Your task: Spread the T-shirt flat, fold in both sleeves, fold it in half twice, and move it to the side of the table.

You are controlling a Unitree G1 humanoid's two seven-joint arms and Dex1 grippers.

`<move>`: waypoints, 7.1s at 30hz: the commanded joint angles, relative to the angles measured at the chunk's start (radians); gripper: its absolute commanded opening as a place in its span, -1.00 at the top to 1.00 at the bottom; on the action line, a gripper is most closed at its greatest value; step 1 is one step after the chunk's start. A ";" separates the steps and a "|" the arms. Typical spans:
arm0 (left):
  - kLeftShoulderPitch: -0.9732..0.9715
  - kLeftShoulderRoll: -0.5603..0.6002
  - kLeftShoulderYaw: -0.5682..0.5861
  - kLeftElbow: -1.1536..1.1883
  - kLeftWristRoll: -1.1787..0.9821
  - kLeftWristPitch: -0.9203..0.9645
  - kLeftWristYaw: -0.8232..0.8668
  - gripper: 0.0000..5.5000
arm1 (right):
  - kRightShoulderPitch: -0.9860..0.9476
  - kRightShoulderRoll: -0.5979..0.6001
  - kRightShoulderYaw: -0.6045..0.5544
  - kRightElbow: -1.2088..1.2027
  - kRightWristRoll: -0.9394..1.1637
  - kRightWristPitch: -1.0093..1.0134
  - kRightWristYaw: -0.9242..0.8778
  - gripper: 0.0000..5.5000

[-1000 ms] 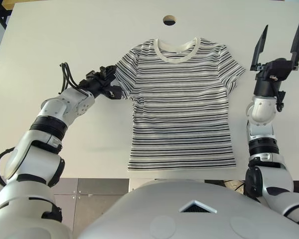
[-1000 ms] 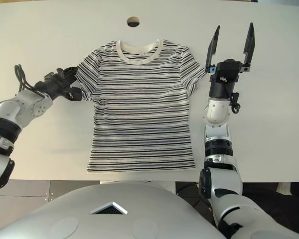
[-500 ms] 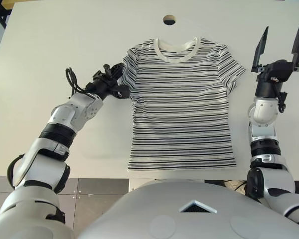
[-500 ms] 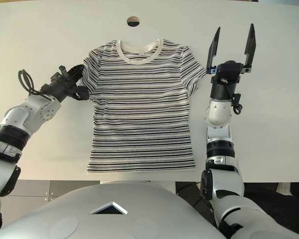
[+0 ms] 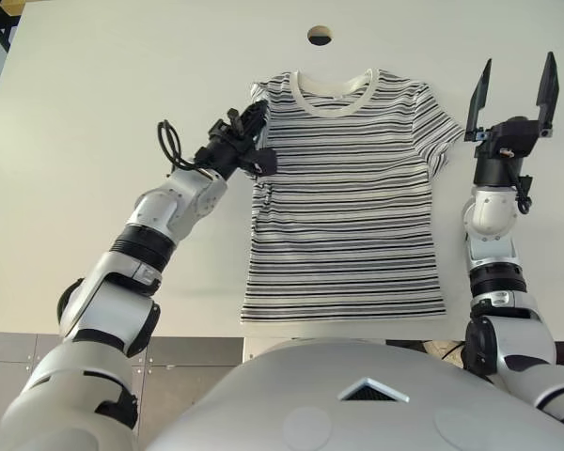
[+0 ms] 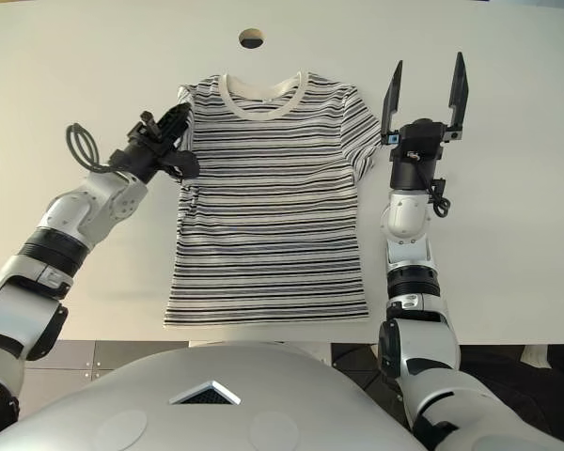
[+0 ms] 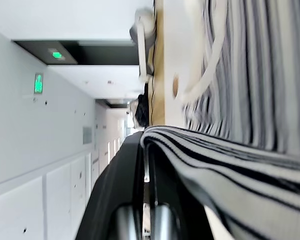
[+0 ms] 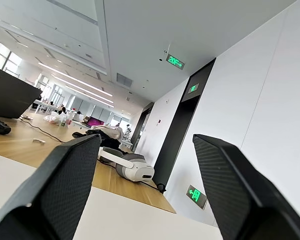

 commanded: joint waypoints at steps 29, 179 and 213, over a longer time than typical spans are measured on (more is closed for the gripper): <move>0.055 -0.050 0.194 -0.162 -0.121 -0.004 0.200 0.04 | -0.370 -0.450 0.488 0.401 -0.615 0.369 0.228 -0.24; 0.830 0.544 0.268 -0.749 -0.681 -0.410 -1.031 0.95 | 0.712 -0.921 0.251 -0.954 -0.055 0.273 1.014 0.96; -0.079 -0.149 0.371 0.326 -0.728 -0.204 -0.531 0.95 | -0.288 -0.144 0.270 0.241 0.041 0.321 0.531 0.96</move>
